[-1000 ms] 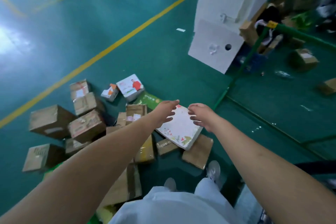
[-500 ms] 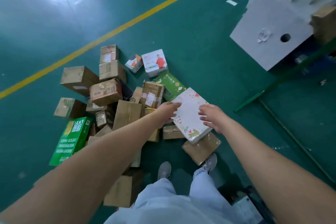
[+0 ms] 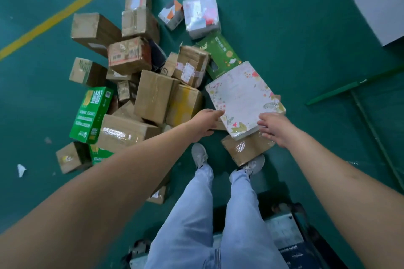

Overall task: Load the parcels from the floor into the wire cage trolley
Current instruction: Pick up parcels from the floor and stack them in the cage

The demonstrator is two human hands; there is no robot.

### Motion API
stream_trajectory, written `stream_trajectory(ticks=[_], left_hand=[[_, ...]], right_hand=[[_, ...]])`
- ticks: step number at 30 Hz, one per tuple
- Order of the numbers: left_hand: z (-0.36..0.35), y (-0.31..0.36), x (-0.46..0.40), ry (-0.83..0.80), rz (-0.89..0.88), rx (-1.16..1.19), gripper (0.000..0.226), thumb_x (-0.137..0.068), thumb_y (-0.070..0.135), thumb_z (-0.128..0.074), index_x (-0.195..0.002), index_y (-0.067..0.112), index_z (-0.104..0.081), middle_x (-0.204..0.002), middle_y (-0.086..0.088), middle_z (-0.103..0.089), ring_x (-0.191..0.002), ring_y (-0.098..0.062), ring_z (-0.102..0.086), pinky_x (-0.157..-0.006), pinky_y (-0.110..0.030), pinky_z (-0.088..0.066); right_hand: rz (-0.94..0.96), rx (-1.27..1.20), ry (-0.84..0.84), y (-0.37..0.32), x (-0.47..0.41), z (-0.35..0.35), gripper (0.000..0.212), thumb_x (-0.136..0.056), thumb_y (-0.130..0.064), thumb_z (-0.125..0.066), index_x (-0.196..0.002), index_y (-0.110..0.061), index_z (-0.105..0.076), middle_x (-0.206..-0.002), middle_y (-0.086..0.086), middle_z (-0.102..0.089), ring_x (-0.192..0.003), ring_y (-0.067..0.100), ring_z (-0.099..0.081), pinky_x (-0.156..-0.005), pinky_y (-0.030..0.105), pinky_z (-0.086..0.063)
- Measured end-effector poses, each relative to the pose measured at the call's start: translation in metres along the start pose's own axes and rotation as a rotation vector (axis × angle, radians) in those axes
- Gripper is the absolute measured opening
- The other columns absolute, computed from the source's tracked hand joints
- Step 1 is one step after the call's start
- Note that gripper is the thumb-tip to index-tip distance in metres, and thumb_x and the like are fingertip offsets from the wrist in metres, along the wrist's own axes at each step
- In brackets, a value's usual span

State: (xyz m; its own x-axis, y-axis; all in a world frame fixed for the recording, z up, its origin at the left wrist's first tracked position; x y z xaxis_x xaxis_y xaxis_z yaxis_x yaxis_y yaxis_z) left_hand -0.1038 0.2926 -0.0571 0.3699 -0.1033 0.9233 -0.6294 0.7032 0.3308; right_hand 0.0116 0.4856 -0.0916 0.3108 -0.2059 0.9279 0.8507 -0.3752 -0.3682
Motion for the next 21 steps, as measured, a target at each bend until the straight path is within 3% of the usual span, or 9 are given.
stream_trajectory(ticks=[3,6,8,11,15,19,21], left_hand=[[-0.009,-0.013,-0.040,-0.016,0.041,-0.003,0.050,-0.101,0.044,-0.060,-0.144,0.019,-0.052,-0.140,-0.002,-0.055,-0.124,-0.022,-0.053,-0.107,-0.040,-0.046],[-0.015,-0.024,-0.078,-0.016,0.070,-0.024,0.049,-0.103,0.041,-0.058,-0.145,0.018,-0.051,-0.140,-0.004,-0.055,-0.119,-0.022,-0.053,-0.108,-0.041,-0.045],[-0.019,-0.030,-0.107,-0.018,0.080,-0.038,0.048,-0.103,0.040,-0.059,-0.144,0.018,-0.051,-0.141,-0.004,-0.055,-0.124,-0.023,-0.053,-0.110,-0.043,-0.045],[-0.024,-0.039,-0.149,-0.029,0.100,-0.043,0.046,-0.102,0.039,-0.060,-0.142,0.018,-0.052,-0.143,-0.003,-0.056,-0.125,-0.023,-0.053,-0.110,-0.044,-0.045],[-0.026,-0.046,-0.189,-0.056,0.112,-0.090,0.047,-0.101,0.042,-0.061,-0.141,0.019,-0.053,-0.139,-0.001,-0.057,-0.118,-0.021,-0.055,-0.105,-0.042,-0.048],[-0.007,-0.034,-0.211,-0.046,0.107,-0.083,0.036,-0.103,0.042,-0.058,-0.129,0.018,-0.055,-0.123,0.002,-0.061,-0.106,-0.018,-0.059,-0.083,-0.032,-0.053],[0.011,-0.023,-0.222,-0.039,0.079,-0.074,0.040,-0.103,0.041,-0.058,-0.135,0.017,-0.055,-0.126,0.002,-0.062,-0.105,-0.017,-0.059,-0.084,-0.031,-0.052]], right_hand=[[-0.046,0.004,0.005,0.020,-0.040,-0.001,0.031,-0.106,-0.026,-0.051,-0.134,-0.012,-0.054,-0.126,0.008,-0.063,-0.116,0.024,-0.062,-0.092,0.034,-0.051],[-0.091,0.006,0.009,0.036,-0.069,-0.010,0.019,-0.106,-0.024,-0.051,-0.122,-0.014,-0.056,-0.132,0.013,-0.063,-0.122,0.026,-0.062,-0.095,0.035,-0.053],[-0.116,0.002,0.001,0.047,-0.090,-0.019,0.015,-0.107,-0.023,-0.050,-0.118,-0.015,-0.056,-0.131,0.011,-0.064,-0.125,0.026,-0.060,-0.086,0.031,-0.053],[-0.147,0.004,-0.009,0.062,-0.122,-0.028,0.026,-0.107,-0.023,-0.050,-0.130,-0.013,-0.055,-0.123,0.007,-0.065,-0.113,0.022,-0.062,-0.080,0.030,-0.050],[-0.174,0.025,0.005,0.074,-0.157,-0.039,0.031,-0.107,-0.022,-0.050,-0.136,-0.012,-0.055,-0.120,0.004,-0.065,-0.106,0.017,-0.063,-0.084,0.031,-0.051],[-0.168,0.052,-0.023,0.061,-0.179,-0.066,0.032,-0.107,-0.023,-0.049,-0.136,-0.011,-0.055,-0.122,0.002,-0.065,-0.107,0.017,-0.062,-0.094,0.035,-0.052],[-0.157,0.049,-0.025,0.041,-0.185,-0.085,0.026,-0.107,-0.021,-0.049,-0.129,-0.012,-0.057,-0.119,0.006,-0.066,-0.109,0.020,-0.063,-0.102,0.038,-0.052]])
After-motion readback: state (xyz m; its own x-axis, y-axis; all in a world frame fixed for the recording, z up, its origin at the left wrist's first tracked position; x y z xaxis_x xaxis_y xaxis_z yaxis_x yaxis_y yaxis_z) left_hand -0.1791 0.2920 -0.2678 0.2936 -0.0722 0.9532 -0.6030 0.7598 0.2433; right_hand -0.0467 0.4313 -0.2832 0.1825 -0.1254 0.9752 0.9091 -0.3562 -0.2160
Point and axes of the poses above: each hand's wrist, its own x-axis away from the middle knuckle, its own z-axis out of the back of the hand, y = z × x, the point moved 7 cm from there along -x, towards the middle knuckle
